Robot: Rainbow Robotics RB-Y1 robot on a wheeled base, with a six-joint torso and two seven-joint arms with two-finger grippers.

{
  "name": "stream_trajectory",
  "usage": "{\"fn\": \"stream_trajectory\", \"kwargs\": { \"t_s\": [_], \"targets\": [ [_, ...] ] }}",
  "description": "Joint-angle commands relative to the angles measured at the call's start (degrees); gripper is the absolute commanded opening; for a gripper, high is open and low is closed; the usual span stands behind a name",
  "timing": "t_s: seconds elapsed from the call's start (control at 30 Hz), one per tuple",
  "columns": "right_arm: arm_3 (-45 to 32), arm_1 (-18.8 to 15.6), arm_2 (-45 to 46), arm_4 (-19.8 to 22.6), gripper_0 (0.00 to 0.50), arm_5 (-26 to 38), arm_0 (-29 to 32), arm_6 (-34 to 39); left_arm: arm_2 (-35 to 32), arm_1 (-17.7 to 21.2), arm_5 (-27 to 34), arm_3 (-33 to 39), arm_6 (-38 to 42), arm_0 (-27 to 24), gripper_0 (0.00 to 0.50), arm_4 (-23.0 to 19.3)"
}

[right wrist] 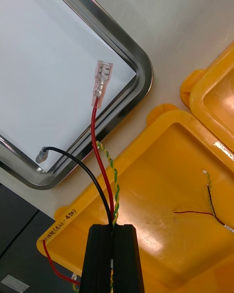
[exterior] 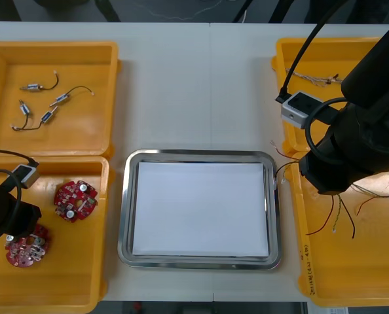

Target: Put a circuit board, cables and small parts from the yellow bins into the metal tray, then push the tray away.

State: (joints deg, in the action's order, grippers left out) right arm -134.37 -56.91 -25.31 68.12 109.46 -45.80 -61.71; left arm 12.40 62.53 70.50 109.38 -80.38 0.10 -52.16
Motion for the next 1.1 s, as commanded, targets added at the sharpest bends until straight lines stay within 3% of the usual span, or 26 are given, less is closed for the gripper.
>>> {"fn": "stream_trajectory", "kwargs": {
  "t_s": [0.03,0.27,0.6,0.87,1.1],
  "targets": [
    [-1.59,0.75,-0.45,-0.18,0.0,0.32,-2.01,0.45,0.43,2.78,-0.63,0.13,-5.57,0.61,0.0,0.04],
    [-1.59,0.75,-0.45,-0.27,0.0,0.32,-2.01,0.63,-0.97,3.21,-0.36,0.48,-5.75,0.52,0.0,-0.84],
    [-1.59,0.75,-0.45,-0.18,0.0,0.32,-2.1,1.07,-8.8,3.3,8.51,3.47,-6.45,0.43,0.0,-5.94],
    [-1.59,0.75,-0.45,0.0,0.0,0.32,-2.1,1.07,-11.96,3.21,11.85,6.72,-6.63,0.08,0.0,-6.55],
    [-1.59,0.75,-0.45,-0.09,0.0,0.32,-2.01,1.07,-12.31,1.46,14.23,10.85,-5.4,-3.09,0.0,-5.32]
  ]
}}
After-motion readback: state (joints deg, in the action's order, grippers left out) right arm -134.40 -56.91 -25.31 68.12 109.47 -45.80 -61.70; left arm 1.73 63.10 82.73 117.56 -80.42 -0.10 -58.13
